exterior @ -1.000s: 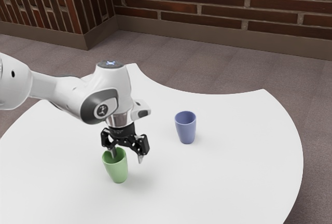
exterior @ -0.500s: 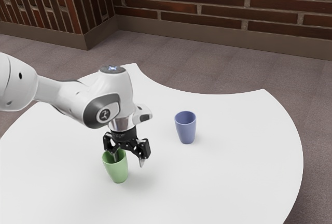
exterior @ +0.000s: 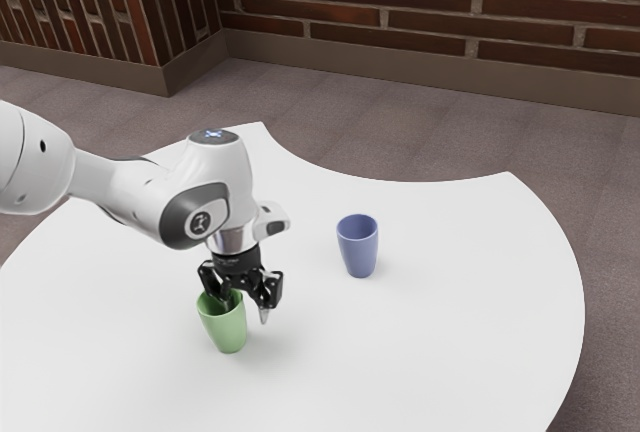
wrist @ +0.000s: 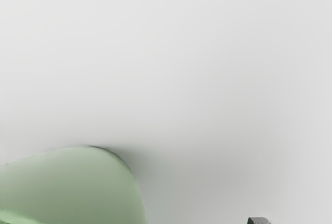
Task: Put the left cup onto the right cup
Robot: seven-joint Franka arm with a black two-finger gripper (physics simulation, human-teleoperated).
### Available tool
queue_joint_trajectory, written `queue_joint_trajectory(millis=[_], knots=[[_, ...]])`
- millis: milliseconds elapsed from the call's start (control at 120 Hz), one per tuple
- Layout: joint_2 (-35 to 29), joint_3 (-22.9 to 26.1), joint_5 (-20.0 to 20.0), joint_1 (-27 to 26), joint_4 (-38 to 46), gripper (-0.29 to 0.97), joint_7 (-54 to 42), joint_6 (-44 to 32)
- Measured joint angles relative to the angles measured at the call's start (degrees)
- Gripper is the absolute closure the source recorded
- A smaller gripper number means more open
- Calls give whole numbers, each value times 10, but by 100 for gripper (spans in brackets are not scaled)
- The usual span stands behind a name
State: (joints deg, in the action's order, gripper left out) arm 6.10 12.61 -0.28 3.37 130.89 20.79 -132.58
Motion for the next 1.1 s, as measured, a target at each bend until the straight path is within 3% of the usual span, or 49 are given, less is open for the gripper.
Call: queue_joint_trajectory(millis=[792, 1100], knots=[[13, -9, 2, 2, -1, 77, -7, -7], [2, -9, 8, 1, -6, 78, 1, -3]])
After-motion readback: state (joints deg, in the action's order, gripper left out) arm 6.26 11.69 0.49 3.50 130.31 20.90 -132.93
